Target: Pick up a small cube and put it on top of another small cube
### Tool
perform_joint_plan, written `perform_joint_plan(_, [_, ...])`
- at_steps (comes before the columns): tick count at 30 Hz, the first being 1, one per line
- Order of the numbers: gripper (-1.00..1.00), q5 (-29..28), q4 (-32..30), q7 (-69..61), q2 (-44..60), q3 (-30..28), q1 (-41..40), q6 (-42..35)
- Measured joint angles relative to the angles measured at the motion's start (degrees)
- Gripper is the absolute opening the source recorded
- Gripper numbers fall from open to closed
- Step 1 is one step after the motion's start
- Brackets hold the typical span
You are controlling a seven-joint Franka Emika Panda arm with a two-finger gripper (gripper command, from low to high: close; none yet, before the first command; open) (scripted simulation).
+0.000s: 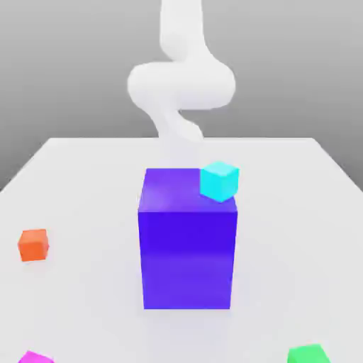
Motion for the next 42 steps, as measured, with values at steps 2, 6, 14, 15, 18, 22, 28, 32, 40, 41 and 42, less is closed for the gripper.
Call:
perform_joint_plan(2, [0.00, 0.42, 0.67, -0.48, 4.41, -1.15, -0.13, 0.93])
perform_joint_plan(6, [0.00, 1.44, 1.93, -1.55, 12.77, -3.40, -0.37, 2.66])
perform_joint_plan(14, [0.00, 4.43, 4.45, -4.37, 29.39, -7.51, -1.46, 6.09])
perform_joint_plan(15, [0.00, 4.88, 4.76, -4.77, 31.47, -7.95, -1.66, 6.51])
perform_joint_plan(18, [0.00, 6.26, 5.71, -6.01, 37.74, -8.96, -2.88, 7.77])
perform_joint_plan(22, [0.00, 7.91, 6.98, -7.52, 46.08, -9.58, -4.89, 9.46])
perform_joint_plan(28, [0.00, 9.50, 8.85, -9.17, 58.49, -10.43, -7.49, 12.06])
perform_joint_plan(32, [0.00, 10.03, 10.12, -9.90, 66.68, -10.86, -9.44, 14.10])
perform_joint_plan(40, [-1.00, 12.17, 12.01, -11.48, 74.97, -8.97, -11.32, 19.53])
perform_joint_plan(41, [-1.00, 12.20, 12.01, -11.50, 74.96, -8.97, -11.33, 19.52])
perform_joint_plan(42, [-1.00, 12.48, 12.26, -11.70, 76.00, -8.68, -11.56, 20.28])
